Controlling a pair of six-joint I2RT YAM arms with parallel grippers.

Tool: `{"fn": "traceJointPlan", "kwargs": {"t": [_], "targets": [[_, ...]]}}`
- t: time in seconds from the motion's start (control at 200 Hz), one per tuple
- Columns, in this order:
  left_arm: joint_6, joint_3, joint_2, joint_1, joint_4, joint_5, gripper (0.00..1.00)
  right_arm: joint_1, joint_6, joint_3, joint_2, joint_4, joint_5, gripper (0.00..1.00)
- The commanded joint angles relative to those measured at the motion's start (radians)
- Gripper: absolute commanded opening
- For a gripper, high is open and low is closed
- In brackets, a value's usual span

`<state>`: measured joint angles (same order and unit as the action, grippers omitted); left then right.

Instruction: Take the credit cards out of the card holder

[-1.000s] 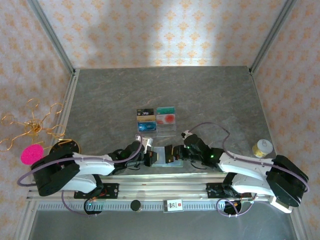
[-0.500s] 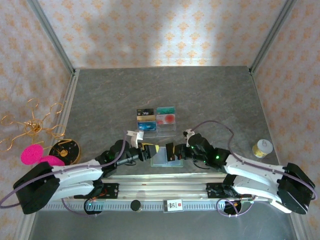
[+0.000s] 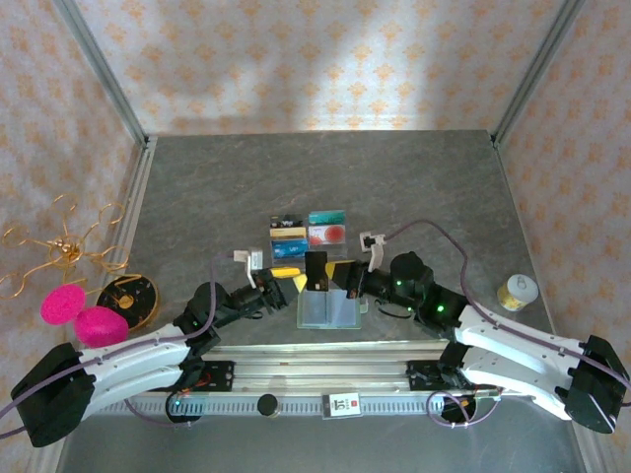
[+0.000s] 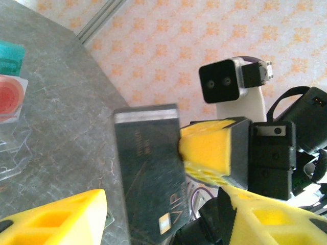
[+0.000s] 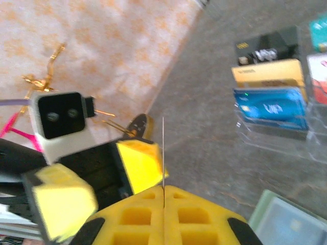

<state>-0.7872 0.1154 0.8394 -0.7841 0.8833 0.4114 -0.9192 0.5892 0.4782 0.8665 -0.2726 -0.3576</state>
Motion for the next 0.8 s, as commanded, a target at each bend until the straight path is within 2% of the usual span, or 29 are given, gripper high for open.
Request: {"fn": "traceJointPlan", "kwargs": {"t": [0.0,0.165,0.29,0.446,0.586,0.636,0.651,0.736,0.796], "targets": [[0.002,0.002,-0.019,0.011,0.05,0.009,0.58,0.003,-0.006,0.037,-0.001,-0.095,-0.036,0.0],[-0.01,-0.003,-0.002,0.013,0.1,0.041,0.59,-0.013,0.007,0.033,0.014,-0.155,-0.038,0.0],[-0.03,-0.011,0.024,0.013,0.173,0.07,0.53,-0.021,0.007,0.045,0.055,-0.187,-0.037,0.0],[-0.038,-0.008,0.032,0.012,0.211,0.089,0.32,-0.026,0.004,0.047,0.101,-0.183,0.0,0.0],[-0.005,0.012,0.002,0.014,0.109,0.066,0.11,-0.026,0.009,0.044,0.115,-0.166,0.017,0.0],[0.008,0.024,-0.002,0.014,0.08,0.058,0.0,-0.028,0.007,0.051,0.122,-0.152,0.019,0.0],[0.013,0.029,-0.003,0.014,0.064,0.058,0.0,-0.029,0.006,0.053,0.122,-0.146,0.021,0.0],[0.045,0.086,-0.029,0.031,-0.055,0.061,0.0,-0.026,-0.01,0.073,0.095,-0.059,0.091,0.21],[0.1,0.155,-0.071,0.044,-0.213,0.048,0.0,-0.012,-0.026,0.084,0.05,0.025,0.154,0.28]]}}
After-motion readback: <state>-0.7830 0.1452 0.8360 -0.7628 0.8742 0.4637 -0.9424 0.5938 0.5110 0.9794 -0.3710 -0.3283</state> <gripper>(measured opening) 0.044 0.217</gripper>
